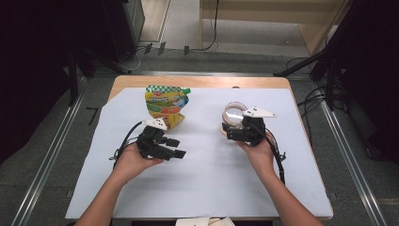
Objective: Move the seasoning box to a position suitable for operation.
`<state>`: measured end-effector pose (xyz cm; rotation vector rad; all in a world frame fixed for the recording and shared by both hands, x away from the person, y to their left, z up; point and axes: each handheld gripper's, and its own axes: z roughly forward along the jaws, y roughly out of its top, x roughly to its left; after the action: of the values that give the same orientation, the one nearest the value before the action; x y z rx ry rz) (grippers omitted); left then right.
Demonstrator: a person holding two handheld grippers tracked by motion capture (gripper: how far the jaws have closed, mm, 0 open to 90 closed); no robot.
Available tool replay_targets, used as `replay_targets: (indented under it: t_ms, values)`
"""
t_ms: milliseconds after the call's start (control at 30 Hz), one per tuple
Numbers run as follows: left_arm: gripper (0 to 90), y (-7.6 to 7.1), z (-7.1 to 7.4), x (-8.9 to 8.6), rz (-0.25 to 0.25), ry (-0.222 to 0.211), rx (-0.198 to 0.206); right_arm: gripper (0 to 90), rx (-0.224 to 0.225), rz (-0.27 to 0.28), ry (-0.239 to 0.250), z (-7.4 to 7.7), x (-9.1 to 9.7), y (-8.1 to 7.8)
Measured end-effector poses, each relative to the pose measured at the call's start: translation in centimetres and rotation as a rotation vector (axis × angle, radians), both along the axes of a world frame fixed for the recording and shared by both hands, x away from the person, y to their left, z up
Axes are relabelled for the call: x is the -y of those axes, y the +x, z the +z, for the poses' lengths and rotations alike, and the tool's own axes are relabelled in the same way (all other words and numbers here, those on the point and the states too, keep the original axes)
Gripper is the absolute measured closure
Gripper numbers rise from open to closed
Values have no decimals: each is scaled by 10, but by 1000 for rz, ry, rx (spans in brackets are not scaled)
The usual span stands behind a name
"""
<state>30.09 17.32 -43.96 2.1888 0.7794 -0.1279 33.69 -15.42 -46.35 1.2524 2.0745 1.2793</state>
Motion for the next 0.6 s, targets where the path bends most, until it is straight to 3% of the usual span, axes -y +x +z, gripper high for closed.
replay_targets:
  t_ms: [267, 600]
  values:
    - [420, 6, -1, -2, 14, -6, -15, 119, -19, 96, -18, -7, -20, -25]
    - [421, 8, -1, -3, 16, 2, -14, 119, -16, 205, -25, -11, -45, -45]
